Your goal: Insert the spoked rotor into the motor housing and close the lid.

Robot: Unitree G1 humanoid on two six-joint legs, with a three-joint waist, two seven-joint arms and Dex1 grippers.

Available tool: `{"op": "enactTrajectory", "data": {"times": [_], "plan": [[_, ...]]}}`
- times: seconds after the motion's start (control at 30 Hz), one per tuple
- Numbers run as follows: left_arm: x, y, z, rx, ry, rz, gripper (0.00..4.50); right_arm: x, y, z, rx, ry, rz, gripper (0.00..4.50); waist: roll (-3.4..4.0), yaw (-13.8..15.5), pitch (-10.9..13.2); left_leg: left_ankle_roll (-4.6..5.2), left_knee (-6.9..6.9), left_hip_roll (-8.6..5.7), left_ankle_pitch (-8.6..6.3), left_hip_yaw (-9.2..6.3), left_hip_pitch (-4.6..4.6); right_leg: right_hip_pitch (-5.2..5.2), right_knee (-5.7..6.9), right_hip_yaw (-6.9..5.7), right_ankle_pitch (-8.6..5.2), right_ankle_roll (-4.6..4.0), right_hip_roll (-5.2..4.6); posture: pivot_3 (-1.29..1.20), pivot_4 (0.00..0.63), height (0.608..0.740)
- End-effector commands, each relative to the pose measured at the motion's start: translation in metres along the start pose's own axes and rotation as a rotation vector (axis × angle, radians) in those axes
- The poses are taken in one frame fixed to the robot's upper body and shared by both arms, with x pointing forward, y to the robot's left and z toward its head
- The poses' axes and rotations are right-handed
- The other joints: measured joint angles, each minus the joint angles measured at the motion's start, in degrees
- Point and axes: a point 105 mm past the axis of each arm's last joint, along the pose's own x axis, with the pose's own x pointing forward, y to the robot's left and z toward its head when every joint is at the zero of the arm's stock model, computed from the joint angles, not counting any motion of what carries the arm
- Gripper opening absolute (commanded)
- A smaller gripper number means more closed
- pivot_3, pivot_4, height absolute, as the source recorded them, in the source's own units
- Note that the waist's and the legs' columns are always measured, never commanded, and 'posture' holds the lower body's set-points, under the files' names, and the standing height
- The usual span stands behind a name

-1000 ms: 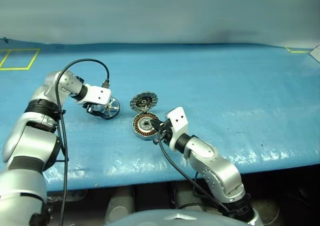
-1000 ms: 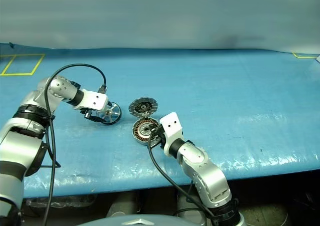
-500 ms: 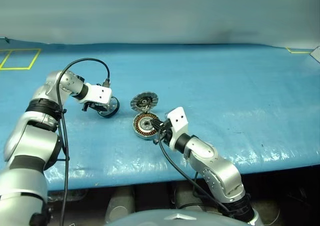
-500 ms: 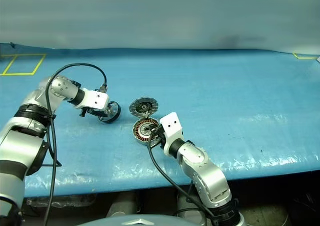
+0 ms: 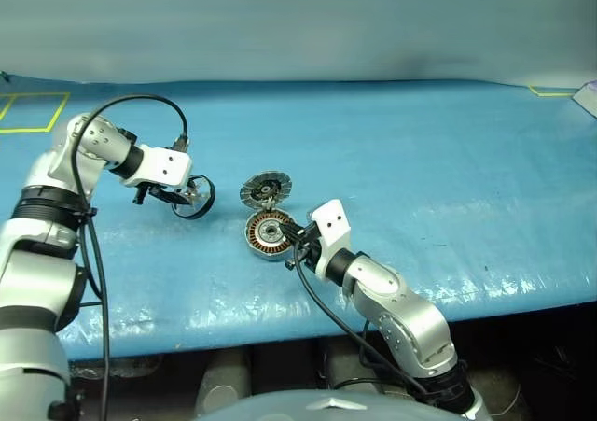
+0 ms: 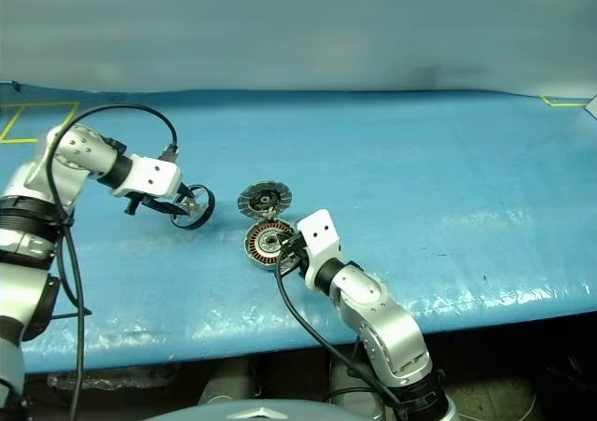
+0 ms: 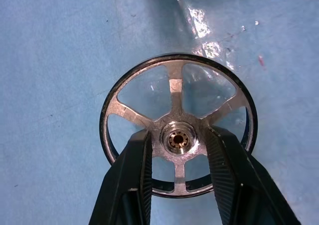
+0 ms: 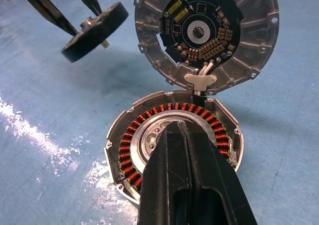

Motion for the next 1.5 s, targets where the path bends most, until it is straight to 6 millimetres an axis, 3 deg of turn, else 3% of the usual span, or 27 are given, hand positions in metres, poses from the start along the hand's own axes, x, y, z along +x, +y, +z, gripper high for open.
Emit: {"op": "enactTrajectory", "data": {"times": [0.03,0.3,0.6,0.97,1.5], "plan": [[-0.012,-0.01,0.022,0.031,-0.059,0.003,1.44,-0.011,-0.005,0.011,-0.035,-0.057,0.02,0.0,0.0,0.0,0.0,0.0,0.0,0.0,0.0,0.0,0.0,0.0,0.01,0.0,0.0,0.0,0.0,0.0,0.15,0.74],[0.002,-0.041,0.053,-0.05,-0.183,-0.02,1.44,-0.049,-0.024,0.001,-0.097,-0.07,0.119,0.0,0.0,0.2,0.0,0.0,0.06,0.04,0.0,0.03,0.13,0.1,0.06,0.01,-0.03,-0.04,0.05,0.0,0.15,0.74],[0.021,-0.039,0.1,-0.127,-0.337,0.002,1.44,-0.057,-0.022,-0.019,-0.075,-0.062,0.153,0.0,-0.01,0.5,0.0,0.0,0.13,0.09,0.0,0.09,0.21,0.13,0.13,0.05,-0.05,-0.07,0.13,0.0,0.15,0.74],[0.041,-0.007,0.11,-0.146,-0.274,0.031,1.44,-0.055,-0.02,-0.027,-0.05,-0.068,0.187,0.0,-0.02,1.0,0.0,0.0,0.2,0.05,0.0,0.12,0.19,0.15,0.14,0.11,-0.05,-0.07,0.14,0.0,0.15,0.74],[0.064,0.0,0.108,-0.119,-0.214,0.023,1.44,-0.051,-0.018,-0.029,-0.048,-0.067,0.175,0.0,-0.02,1.0,0.0,-0.01,0.19,0.06,0.0,0.12,0.18,0.12,0.16,0.14,-0.05,-0.07,0.16,0.0,0.15,0.74]]}}
